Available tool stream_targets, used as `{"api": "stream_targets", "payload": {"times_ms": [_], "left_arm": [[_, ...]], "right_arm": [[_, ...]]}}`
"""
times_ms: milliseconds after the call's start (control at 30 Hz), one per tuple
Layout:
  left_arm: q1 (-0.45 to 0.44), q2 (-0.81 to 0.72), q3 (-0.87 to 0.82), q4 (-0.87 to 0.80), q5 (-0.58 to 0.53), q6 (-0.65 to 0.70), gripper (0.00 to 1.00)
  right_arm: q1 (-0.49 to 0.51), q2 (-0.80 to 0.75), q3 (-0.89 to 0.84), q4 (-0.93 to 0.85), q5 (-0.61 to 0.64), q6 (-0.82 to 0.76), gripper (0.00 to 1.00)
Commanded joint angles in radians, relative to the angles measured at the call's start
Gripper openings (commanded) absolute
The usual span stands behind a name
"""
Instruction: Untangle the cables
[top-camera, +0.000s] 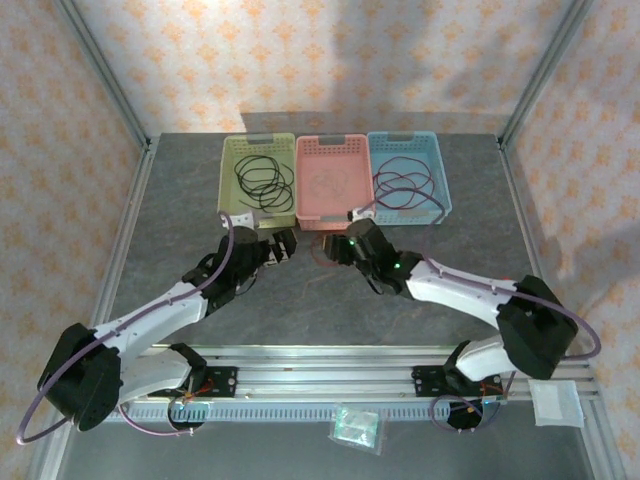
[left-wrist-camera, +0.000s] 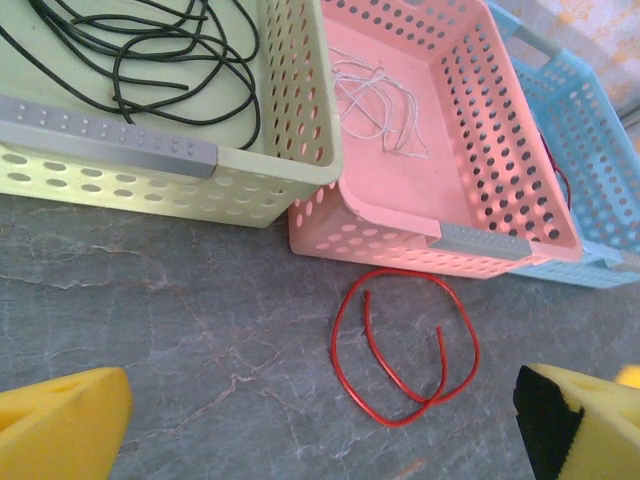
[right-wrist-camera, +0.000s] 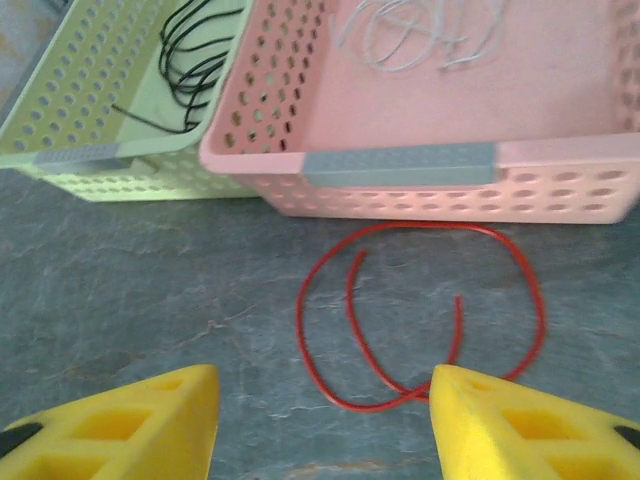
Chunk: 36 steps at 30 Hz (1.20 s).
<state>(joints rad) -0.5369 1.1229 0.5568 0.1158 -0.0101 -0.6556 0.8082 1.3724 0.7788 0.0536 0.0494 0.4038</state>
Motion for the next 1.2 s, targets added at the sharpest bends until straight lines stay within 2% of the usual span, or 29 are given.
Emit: {"api": "stream_targets", "payload": {"times_ms": [0,100,200,433,700,900,1167], "left_arm": [[-0.006,0.026,-0.012,0.12,-0.065,-0.03,0.99],[-0.007,0.057,-0.002,0.131,-0.066,-0.022,0.99],[-0.006,0.091,-0.006,0.187,-0.024,-0.033,0.99],[-0.005,0.198,-0.003,0.337,0.091,-0.072,0.99],[0.053,0.204,-0.062,0.448,0.17,-0.154,0.99],[0.137,0.159,-0.152,0.535,0.233,-0.228,0.99],[0.258,0.067,-0.195,0.503,0.264,-0.214,0.99]], "right_arm": [[-0.001,-0.035,-0.005,0.028,0.117,-0.021,0.58],[0.002,-0.008,0.026,-0.066,0.13,-0.078,0.51],[0.012,0.008,0.008,-0.066,0.129,-0.123,0.46],[0.013,0.086,0.02,-0.066,0.054,-0.189,0.42],[0.025,0.187,0.071,-0.062,0.057,-0.166,0.41],[0.108,0.3,0.183,-0.076,0.148,-0.188,0.41],[0.159,0.466,0.295,-0.024,0.319,-0.061,0.46]]}}
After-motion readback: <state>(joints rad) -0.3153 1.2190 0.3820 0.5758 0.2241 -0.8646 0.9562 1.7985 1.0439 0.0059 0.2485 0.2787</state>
